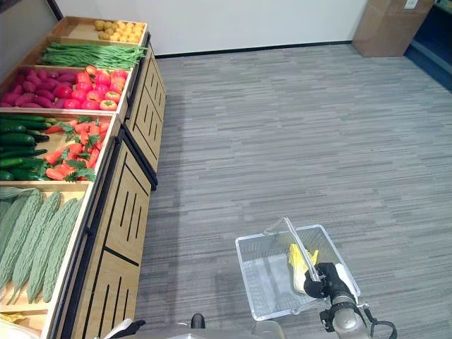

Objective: Get the vegetables into the basket

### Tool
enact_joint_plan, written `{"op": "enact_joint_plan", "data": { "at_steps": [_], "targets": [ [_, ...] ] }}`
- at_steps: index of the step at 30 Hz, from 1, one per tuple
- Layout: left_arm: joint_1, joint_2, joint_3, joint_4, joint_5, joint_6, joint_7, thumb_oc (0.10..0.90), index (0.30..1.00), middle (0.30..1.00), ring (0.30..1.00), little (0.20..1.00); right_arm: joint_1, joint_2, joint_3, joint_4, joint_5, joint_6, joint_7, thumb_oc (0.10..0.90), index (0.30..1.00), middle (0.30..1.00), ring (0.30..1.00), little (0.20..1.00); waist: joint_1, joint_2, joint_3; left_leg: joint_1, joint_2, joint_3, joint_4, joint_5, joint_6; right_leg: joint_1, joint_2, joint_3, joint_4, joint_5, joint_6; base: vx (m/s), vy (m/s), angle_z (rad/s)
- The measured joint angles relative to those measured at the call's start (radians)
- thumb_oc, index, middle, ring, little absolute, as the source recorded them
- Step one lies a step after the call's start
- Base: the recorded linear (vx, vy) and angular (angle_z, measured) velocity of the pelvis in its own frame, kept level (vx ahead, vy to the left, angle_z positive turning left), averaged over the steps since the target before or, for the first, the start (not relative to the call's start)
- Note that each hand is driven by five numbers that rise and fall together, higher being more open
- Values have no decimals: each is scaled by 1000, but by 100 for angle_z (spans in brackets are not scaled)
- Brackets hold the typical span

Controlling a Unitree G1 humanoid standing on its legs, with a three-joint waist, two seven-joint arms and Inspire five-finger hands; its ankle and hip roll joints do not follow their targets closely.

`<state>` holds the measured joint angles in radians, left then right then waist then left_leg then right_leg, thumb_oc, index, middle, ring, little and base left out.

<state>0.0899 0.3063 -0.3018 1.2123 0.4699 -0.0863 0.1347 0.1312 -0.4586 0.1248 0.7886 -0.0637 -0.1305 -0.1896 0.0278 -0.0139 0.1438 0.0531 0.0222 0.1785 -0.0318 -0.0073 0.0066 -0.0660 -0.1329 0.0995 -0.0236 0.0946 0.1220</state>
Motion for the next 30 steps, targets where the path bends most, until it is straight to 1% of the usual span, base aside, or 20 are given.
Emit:
{"op": "enact_joint_plan", "data": {
  "at_steps": [1,2,3,5,9,11,13,14,16,17,18,19,20,21,23,24,26,27,28,30],
  "targets": [
    [-6,0,1,1,0,2,1,900,1000,1000,1000,1000,-6,2,0,1,0,3,0,400,300,300,300,300,-1,2,7,1,-6,2,-2,1,1,-2,-5,0,6,-1,1,23,177,-5],
    [-18,1,0,1,0,7,10,900,1000,1000,1000,1000,-6,4,0,1,0,5,1,400,300,300,300,300,-2,-15,21,0,-17,3,-4,1,4,-7,-13,4,10,0,3,16,155,-1],
    [-26,5,0,-5,0,9,13,900,1000,1000,1000,1000,-10,8,0,2,0,8,1,400,300,300,300,300,-1,-16,26,0,-24,5,-3,-2,11,-10,-19,6,16,0,4,23,170,-4],
    [-40,20,1,-12,-2,10,19,900,1000,1000,1000,1000,-26,19,0,8,0,9,1,400,300,300,300,300,1,-37,44,-2,-33,14,-3,-6,23,-33,-26,0,49,-1,5,27,100,-11],
    [-55,39,0,-42,-11,12,25,900,1000,1000,1000,1000,-44,27,0,12,0,9,1,400,300,300,300,300,2,-45,63,5,-35,14,-13,-7,37,-66,-26,-20,117,-2,6,92,44,-2],
    [-71,40,0,-29,-22,12,37,900,1000,1000,1000,1000,-52,29,1,12,0,9,1,400,300,300,300,300,-7,-39,68,26,-36,6,-38,0,42,-96,-25,-25,175,-33,19,169,-13,2],
    [-87,42,0,-9,-22,17,40,900,1000,1000,1000,1000,-53,29,3,3,-1,8,3,400,300,300,300,300,-11,-39,73,44,-34,3,-54,0,42,-104,-17,-24,181,-58,18,190,-43,3],
    [-105,42,0,8,-22,17,41,900,1000,1000,1000,1000,-63,29,3,-6,-2,8,3,400,300,300,300,300,-21,-33,89,46,-24,-6,-55,-3,39,-123,0,-19,177,-58,17,323,-71,5],
    [-140,32,1,44,-22,20,42,900,1000,1000,1000,1000,-73,27,6,-27,-8,6,3,400,300,300,300,300,-31,-9,108,51,14,-22,-53,-18,23,-179,53,-12,148,-33,2,351,-93,27],
    [-147,16,29,63,-22,24,42,900,1000,1000,1000,1000,-83,26,9,-34,-9,5,-3,400,300,300,300,300,-64,6,119,62,47,-55,-32,-50,-4,-204,85,9,82,11,14,347,-134,85],
    [-125,-23,38,58,-22,20,43,900,1000,1000,1000,1000,-75,11,10,-17,-9,10,-5,400,300,300,300,300,-71,21,114,152,84,-91,-47,-110,-64,-176,107,-43,82,80,-30,482,-270,107],
    [-115,-67,39,34,-22,1,41,900,1000,1000,1000,1000,-87,-6,12,-17,-22,15,6,400,300,300,300,300,-72,55,101,143,62,-79,86,-90,-58,-166,139,-78,198,-17,-96,724,-590,92],
    [-109,-66,43,44,-22,4,57,900,1000,1000,1000,1000,-98,-5,8,-6,-23,15,7,400,300,300,300,300,-68,49,100,148,92,-150,138,-51,-86,-141,150,-116,269,-97,-108,612,-573,75],
    [-105,-64,25,50,-23,6,60,900,1000,1000,1000,1000,-85,-9,7,-8,-22,20,11,400,300,300,300,300,-73,45,88,124,96,-189,188,-51,-93,-135,140,-141,270,-117,-113,402,-455,61],
    [-74,-64,-1,35,-27,12,61,900,1000,1000,1000,1000,-46,-43,8,-34,-23,17,17,400,300,300,300,300,-66,58,47,89,105,-199,219,-41,-104,-137,151,-163,266,-124,-140,62,-99,39],
    [-56,-62,0,22,-27,13,58,900,1000,1000,1000,1000,-52,-59,8,-32,-28,15,17,400,300,300,300,300,-65,60,45,90,113,-199,210,-30,-112,-139,155,-168,275,-124,-157,63,-112,14],
    [-50,-69,0,22,-27,18,49,900,1000,1000,1000,1000,-83,-83,10,-30,-46,17,17,400,300,300,300,300,-68,60,46,90,103,-211,173,-29,-128,-144,157,-167,281,-128,-163,79,-145,4],
    [-52,-68,0,21,-28,18,50,900,1000,1000,1000,1000,-83,-96,13,-31,-49,16,17,400,300,300,300,300,-70,61,45,85,95,-210,159,-7,-138,-143,160,-172,282,-131,-167,78,-121,12],
    [-57,-65,0,17,-28,18,52,900,1000,1000,1000,1000,-86,-100,13,-31,-49,17,16,400,300,300,300,300,-72,60,45,81,99,-200,157,-1,-133,-142,164,-178,282,-136,-174,85,-115,15],
    [-83,-65,-3,22,-27,18,57,900,1000,1000,1000,1000,-91,-102,13,-31,-49,16,16,400,300,300,300,300,-72,60,46,85,103,-208,142,0,-134,-142,172,-184,274,-140,-176,82,-91,9]
  ]
}}
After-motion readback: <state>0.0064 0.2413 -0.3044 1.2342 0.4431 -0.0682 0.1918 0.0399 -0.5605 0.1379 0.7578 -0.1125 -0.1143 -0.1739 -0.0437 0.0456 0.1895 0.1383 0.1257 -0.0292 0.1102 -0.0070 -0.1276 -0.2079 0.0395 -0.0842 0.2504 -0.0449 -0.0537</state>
